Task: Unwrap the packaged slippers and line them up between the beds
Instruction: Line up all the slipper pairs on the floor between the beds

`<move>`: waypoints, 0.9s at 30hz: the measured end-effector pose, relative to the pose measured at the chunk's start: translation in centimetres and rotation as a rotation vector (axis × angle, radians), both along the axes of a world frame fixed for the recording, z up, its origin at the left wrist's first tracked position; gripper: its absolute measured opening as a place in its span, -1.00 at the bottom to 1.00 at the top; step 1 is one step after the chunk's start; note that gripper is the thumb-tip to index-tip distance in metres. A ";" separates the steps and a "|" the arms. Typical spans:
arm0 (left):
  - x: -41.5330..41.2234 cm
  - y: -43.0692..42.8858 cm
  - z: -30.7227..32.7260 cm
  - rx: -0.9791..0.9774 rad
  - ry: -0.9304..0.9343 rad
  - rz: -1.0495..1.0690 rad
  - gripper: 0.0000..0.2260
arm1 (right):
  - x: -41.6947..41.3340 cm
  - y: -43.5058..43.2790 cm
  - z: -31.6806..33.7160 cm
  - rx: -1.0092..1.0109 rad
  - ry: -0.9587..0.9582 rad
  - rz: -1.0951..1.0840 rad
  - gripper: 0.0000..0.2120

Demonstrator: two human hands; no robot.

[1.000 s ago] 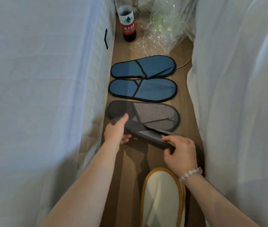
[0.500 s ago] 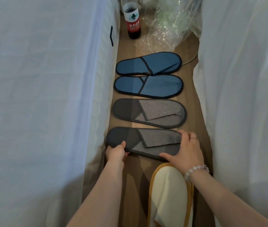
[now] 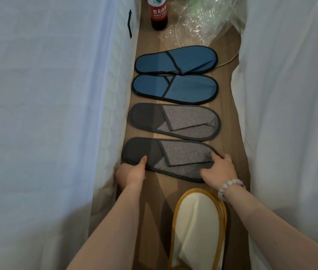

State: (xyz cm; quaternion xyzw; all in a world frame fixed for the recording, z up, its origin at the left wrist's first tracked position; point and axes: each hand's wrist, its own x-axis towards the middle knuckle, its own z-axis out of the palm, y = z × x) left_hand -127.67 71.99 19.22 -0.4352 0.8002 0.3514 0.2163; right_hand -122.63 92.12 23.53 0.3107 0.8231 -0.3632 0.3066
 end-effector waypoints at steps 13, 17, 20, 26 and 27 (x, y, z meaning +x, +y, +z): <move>3.3 3.2 6.3 0.071 -0.128 -0.570 -0.75 | 3.0 0.6 3.9 0.009 -0.153 0.036 -0.52; 6.6 4.6 8.1 0.287 -0.254 -0.705 -0.46 | 5.2 -0.5 4.9 0.006 -0.223 0.153 -0.27; 9.9 4.3 8.0 0.284 -0.285 -0.774 -0.28 | 6.9 -0.8 5.3 0.079 -0.189 0.165 -0.29; 13.0 2.7 7.2 0.288 -0.239 -0.711 -0.53 | 7.6 -0.7 5.1 -0.059 -0.081 -0.025 -0.50; 13.1 2.5 7.2 0.296 -0.216 -0.681 -0.55 | 7.5 -0.9 5.1 -0.117 -0.061 -0.093 -0.47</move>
